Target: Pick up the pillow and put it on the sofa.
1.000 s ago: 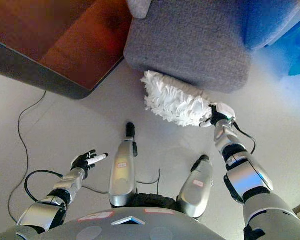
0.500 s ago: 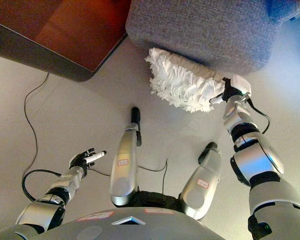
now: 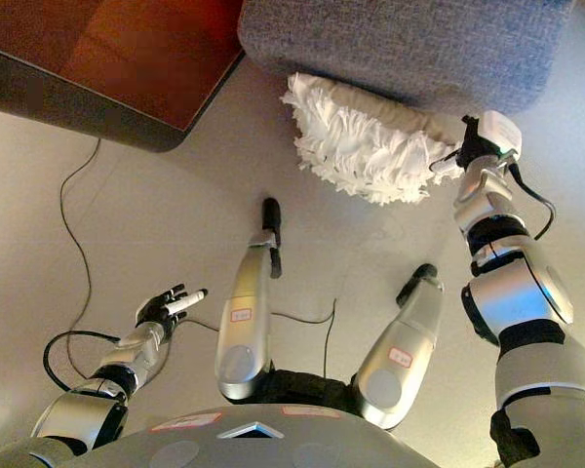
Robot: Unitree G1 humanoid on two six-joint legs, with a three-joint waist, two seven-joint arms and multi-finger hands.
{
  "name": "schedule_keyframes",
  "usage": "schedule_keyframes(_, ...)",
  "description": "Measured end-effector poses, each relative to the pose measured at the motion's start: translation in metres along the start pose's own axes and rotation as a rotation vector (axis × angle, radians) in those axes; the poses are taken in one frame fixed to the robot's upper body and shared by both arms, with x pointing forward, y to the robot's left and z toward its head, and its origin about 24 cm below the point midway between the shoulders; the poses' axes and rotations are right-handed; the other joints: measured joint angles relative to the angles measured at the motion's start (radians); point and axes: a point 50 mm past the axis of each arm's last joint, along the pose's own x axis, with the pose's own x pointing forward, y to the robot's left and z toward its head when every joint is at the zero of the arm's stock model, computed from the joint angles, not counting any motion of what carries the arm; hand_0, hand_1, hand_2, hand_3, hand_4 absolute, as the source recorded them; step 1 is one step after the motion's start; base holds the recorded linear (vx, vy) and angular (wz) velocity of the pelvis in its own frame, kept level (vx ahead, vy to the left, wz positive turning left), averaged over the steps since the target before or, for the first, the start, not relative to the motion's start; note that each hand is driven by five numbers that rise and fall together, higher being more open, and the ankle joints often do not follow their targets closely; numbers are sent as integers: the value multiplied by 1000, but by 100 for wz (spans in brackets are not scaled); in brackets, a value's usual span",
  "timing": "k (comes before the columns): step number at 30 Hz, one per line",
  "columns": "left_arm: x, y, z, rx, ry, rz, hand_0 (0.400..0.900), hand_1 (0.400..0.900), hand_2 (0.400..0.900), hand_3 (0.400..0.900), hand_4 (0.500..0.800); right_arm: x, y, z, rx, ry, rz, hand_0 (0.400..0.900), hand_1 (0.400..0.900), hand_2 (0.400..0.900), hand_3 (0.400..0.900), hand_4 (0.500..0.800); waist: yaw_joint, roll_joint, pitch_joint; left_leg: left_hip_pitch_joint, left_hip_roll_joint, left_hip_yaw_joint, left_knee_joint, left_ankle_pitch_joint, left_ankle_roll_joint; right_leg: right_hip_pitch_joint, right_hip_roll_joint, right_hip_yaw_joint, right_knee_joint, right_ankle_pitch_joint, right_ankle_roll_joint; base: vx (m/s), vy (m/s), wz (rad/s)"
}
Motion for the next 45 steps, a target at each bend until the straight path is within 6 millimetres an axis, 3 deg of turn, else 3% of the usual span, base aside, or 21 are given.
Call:
schedule_keyframes(8, 0, -7, 3, -12, -23, -29, 900, 900, 900, 900, 800, 6, -29, 19, 10, -43, -45, 900, 900, 900, 900, 800, 29, 24, 11, -51, -12, -12, -3, 7, 0, -74, 1, 19, 29, -4, -6, -17, 54, 2)
schedule_keyframes(31, -2, -16, 12, -88, -115, -77, 900, 900, 900, 900, 800, 8, -56, 54, 115, -110, -16, 900, 900, 900, 900, 800, 55, 33, 22, -208, -30, -25, 27, 21, -3, -255, -12, 44, 98, -10, -12, -8, 30, 6)
schedule_keyframes(41, -6, -14, 6, -99, -142, -84, 900, 900, 900, 900, 800, 8, -79, 70, 144, -136, -14, 900, 900, 900, 900, 800, 58, 35, 20, -265, -32, -21, 51, 21, -4, -344, -15, 76, 155, -33, -21, -4, 24, 4)
schedule_keyframes(42, -6, -14, 6, -102, -143, -87, 900, 900, 900, 900, 800, 7, -83, 73, 147, -144, -16, 841, 841, 841, 841, 765, 58, 35, 20, -275, -32, -21, 58, 21, -3, -362, -15, 80, 163, -34, -24, -36, 10, 4)
schedule_keyframes(43, -6, -14, 5, -112, -142, -89, 900, 900, 900, 900, 800, 7, -86, 75, 149, -148, -15, 841, 841, 841, 841, 765, 58, 35, 20, -284, -31, -22, 65, 21, -4, -374, -15, 83, 172, -37, -28, -34, 0, 4)
schedule_keyframes(44, -6, -13, 4, -115, -142, -91, 900, 900, 900, 900, 800, 7, -89, 77, 151, -154, -12, 400, 400, 400, 400, 500, 59, 36, 20, -295, -30, -25, 73, 21, -4, -388, -16, 86, 183, -40, -30, -36, -2, 3)
schedule_keyframes(45, -7, -13, 4, -118, -146, -97, 900, 900, 900, 900, 800, 7, -92, 78, 152, -158, -9, 400, 400, 400, 400, 500, 60, 36, 20, -305, -29, -30, 80, 21, -4, -399, -16, 87, 193, -44, -31, 0, 0, 0)
